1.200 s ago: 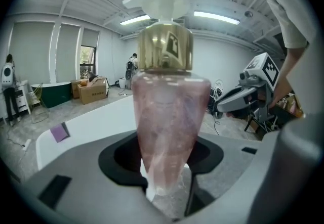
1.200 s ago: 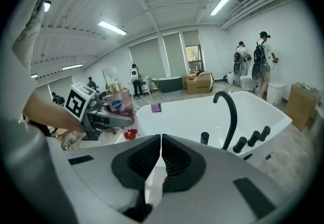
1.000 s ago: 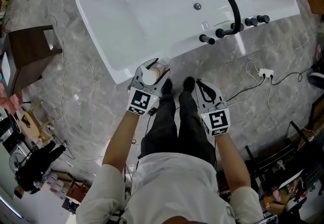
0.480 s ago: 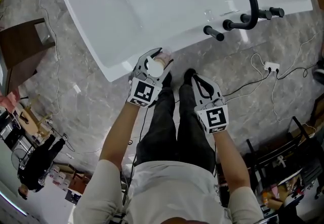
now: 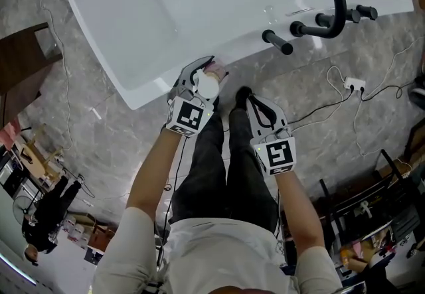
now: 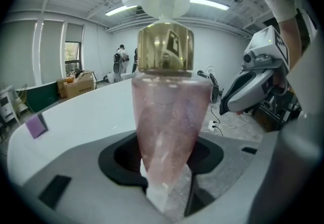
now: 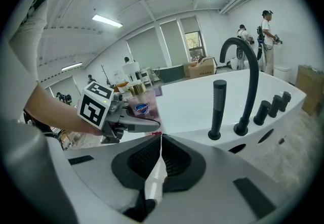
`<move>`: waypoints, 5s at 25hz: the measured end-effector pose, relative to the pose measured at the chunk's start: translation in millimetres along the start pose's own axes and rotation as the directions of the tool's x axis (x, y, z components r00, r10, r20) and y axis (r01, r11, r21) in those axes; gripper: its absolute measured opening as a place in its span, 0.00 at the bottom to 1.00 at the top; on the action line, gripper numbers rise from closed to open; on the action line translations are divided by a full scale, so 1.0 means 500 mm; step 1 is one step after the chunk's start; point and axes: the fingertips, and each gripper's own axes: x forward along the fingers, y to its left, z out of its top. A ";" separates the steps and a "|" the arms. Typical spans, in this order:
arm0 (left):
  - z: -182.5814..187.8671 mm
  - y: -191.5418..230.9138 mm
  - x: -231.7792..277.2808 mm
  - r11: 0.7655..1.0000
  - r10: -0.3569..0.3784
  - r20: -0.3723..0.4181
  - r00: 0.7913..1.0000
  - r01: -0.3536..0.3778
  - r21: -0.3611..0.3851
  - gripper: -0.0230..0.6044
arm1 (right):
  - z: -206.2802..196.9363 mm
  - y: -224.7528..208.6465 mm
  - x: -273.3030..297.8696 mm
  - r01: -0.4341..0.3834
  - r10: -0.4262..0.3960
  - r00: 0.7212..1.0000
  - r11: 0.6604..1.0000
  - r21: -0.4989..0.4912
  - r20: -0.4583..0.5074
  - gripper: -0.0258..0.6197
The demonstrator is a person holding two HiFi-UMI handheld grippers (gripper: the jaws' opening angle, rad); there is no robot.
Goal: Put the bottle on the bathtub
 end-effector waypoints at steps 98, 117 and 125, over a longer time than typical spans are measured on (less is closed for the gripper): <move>0.458 -0.208 -0.720 0.994 0.098 0.141 0.985 -0.092 -0.052 0.29 | 0.379 0.288 -0.622 0.194 -0.191 0.955 0.981 0.008 0.226 0.09; 0.590 -0.228 -0.906 0.977 0.213 0.288 0.933 -0.201 -0.073 0.08 | 0.499 0.360 -0.772 0.193 -0.165 0.920 0.980 -0.044 0.355 0.09; 0.615 -0.248 -0.930 0.981 0.193 0.307 0.932 -0.179 -0.075 0.05 | 0.524 0.391 -0.771 0.179 -0.125 0.913 0.978 -0.108 0.387 0.09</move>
